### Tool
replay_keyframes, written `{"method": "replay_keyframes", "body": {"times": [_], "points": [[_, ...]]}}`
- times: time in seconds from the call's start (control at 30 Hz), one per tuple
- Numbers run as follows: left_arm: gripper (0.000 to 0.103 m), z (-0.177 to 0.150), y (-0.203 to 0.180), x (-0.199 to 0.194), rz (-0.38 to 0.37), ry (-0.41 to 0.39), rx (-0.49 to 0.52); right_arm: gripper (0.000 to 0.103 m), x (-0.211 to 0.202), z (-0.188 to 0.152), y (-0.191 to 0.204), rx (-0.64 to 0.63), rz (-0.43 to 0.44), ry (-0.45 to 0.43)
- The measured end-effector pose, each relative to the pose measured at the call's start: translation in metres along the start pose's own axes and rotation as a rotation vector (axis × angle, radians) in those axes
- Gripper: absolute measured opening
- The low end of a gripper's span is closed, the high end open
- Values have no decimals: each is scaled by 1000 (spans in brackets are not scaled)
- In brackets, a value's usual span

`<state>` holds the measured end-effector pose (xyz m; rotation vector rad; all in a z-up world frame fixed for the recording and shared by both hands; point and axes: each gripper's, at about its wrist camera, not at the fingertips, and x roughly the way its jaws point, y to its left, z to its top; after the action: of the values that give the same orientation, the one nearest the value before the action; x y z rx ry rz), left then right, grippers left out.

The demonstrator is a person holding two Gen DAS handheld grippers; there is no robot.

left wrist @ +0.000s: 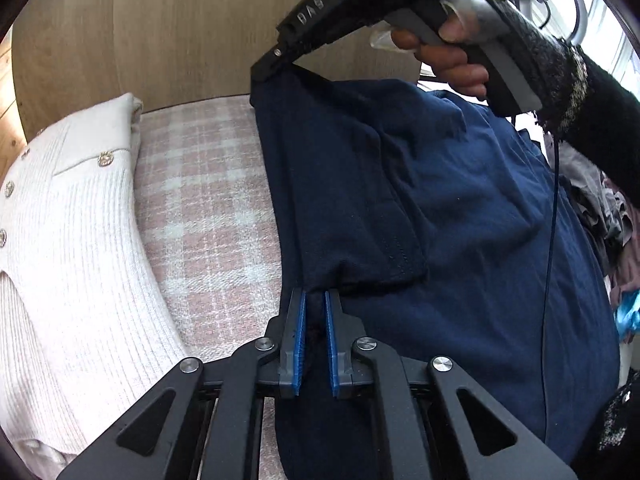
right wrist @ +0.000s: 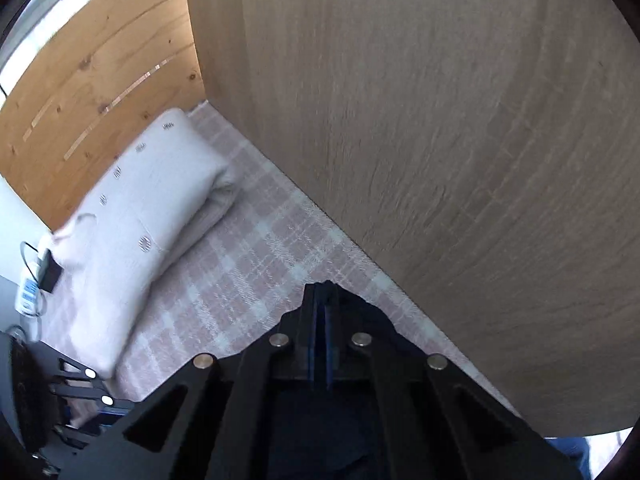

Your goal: Fold clothes

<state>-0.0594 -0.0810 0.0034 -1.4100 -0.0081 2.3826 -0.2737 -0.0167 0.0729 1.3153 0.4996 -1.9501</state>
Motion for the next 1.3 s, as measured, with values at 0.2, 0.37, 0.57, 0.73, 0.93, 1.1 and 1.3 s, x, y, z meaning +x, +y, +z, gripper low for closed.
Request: {"method": "replay_keyframes", "body": {"times": [0.2, 0.37, 0.57, 0.73, 0.93, 1.1, 1.3], "points": [[12, -7, 25, -43, -6, -48, -138, 14, -28, -28, 2, 58, 64, -24], [11, -41, 35, -113, 17, -114, -249, 19, -53, -52, 4, 114, 126, -48], [11, -107, 20, -181, 72, -117, -375, 19, -24, -81, 47, 75, 147, 50], [12, -172, -8, -234, 179, -118, -460, 20, 9, -71, 95, -35, 32, 37], [12, -249, -47, -263, 239, -103, -591, 20, -2, -49, 109, -60, -18, 45], [18, -287, -69, -242, 204, -37, -575, 31, -26, -54, 93, 136, 67, 64], [18, -299, -73, -203, 150, 13, -470, 34, -17, -73, 100, 354, 89, 83]]}}
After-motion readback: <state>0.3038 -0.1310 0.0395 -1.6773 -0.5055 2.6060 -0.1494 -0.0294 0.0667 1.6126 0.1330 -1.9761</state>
